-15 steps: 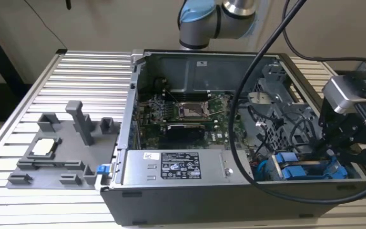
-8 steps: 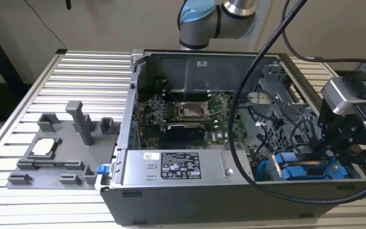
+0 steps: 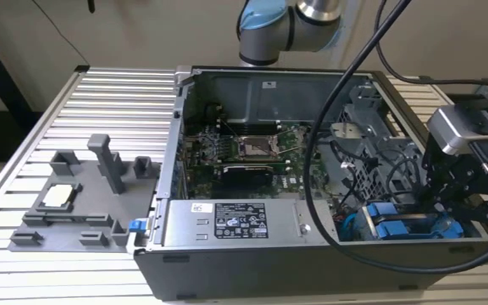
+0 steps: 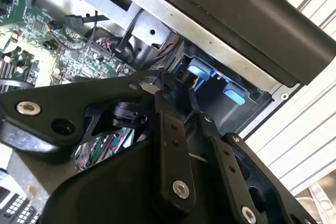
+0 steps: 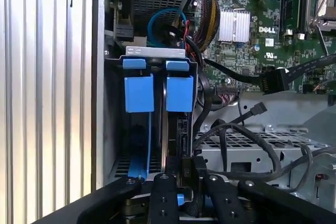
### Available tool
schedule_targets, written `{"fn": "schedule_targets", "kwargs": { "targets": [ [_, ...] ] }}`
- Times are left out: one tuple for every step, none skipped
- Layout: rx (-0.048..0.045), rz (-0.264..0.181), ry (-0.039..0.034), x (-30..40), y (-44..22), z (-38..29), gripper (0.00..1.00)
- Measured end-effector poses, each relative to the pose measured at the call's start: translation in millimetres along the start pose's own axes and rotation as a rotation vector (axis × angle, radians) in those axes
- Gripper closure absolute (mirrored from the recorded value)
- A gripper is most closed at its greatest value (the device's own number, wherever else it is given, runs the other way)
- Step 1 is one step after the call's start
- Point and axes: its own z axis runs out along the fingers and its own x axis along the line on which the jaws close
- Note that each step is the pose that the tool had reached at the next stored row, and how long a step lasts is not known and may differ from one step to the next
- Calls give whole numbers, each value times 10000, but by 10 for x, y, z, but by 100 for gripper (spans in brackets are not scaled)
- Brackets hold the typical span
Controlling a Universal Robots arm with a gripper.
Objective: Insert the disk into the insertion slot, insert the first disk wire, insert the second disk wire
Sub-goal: 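Insert the first disk wire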
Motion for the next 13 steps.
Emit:
{"fn": "schedule_targets", "kwargs": {
  "targets": [
    [0, 0, 3, -1, 0, -10, 73],
    [0, 0, 0, -3, 0, -25, 73],
    [0, 1, 0, -6, 0, -45, 73],
    [0, 1, 1, -9, 0, -69, 73],
    [0, 1, 0, -12, 0, -92, 73],
    [0, 2, 1, -15, 0, -119, 73],
    [0, 2, 1, -19, 0, -147, 73],
    [0, 2, 0, -22, 0, -173, 73],
    [1, 2, 2, -25, 1, -200, 73],
    [0, 3, -1, -28, 1, -227, 73],
    [0, 3, 0, -32, 1, -254, 73],
    [0, 3, 1, -36, 1, -283, 73],
    [1, 3, 1, -40, 1, -314, 73]
  ]
}}
